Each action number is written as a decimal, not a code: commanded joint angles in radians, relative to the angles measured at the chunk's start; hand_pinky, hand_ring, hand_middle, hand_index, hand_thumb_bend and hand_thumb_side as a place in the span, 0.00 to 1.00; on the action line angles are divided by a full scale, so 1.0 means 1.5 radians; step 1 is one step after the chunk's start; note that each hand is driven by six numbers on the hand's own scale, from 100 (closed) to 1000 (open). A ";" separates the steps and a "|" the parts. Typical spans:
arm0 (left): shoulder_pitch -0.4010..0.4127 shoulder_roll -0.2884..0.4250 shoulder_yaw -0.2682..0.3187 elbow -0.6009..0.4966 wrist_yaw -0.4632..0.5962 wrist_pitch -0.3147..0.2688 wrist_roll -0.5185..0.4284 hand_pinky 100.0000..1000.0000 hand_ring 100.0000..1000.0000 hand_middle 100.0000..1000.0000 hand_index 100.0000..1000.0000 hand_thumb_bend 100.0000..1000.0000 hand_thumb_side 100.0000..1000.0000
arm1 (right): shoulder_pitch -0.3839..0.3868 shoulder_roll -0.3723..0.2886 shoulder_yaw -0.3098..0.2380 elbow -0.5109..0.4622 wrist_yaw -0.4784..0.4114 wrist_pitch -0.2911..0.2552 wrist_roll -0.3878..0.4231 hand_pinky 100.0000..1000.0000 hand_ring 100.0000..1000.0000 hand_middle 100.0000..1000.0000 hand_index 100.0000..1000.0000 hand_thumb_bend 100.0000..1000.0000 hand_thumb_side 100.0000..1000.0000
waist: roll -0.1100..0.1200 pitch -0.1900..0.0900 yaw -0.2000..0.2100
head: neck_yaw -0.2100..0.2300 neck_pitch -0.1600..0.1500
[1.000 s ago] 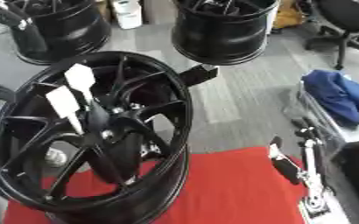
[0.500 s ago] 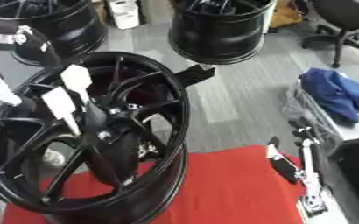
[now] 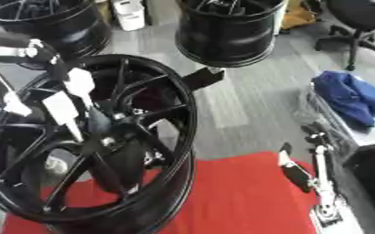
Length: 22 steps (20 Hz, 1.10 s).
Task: Pull the pin out of the wheel hub.
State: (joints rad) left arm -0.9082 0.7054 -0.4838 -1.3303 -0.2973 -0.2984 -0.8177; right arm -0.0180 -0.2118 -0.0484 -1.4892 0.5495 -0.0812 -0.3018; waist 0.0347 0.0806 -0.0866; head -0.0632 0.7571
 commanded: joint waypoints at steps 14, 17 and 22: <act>-0.007 -0.007 -0.016 0.028 -0.010 -0.084 -0.060 0.72 0.57 0.55 0.69 0.42 0.02 | -0.008 -0.012 0.000 -0.007 0.000 -0.003 0.001 0.71 0.81 1.00 0.88 0.00 0.18 | 0.000 -0.005 -0.003 | -0.001 -0.006; -0.005 -0.009 -0.018 0.030 -0.010 -0.084 -0.060 0.70 0.53 0.51 0.65 0.40 0.01 | -0.007 -0.012 0.000 -0.007 0.000 -0.003 0.001 0.71 0.81 1.00 0.88 0.00 0.18 | 0.001 -0.005 -0.003 | -0.001 -0.006; -0.001 -0.013 -0.022 0.034 -0.010 -0.083 -0.060 0.69 0.48 0.47 0.61 0.35 0.00 | -0.008 -0.012 0.000 -0.006 0.000 -0.003 0.001 0.71 0.81 1.00 0.88 0.00 0.18 | 0.001 -0.005 -0.004 | -0.001 -0.006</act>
State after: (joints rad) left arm -0.8960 0.6764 -0.5208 -1.2763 -0.3123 -0.3155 -0.8005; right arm -0.0186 -0.2118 -0.0484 -1.4890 0.5495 -0.0821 -0.3017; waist 0.0371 0.0819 -0.0914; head -0.0634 0.7541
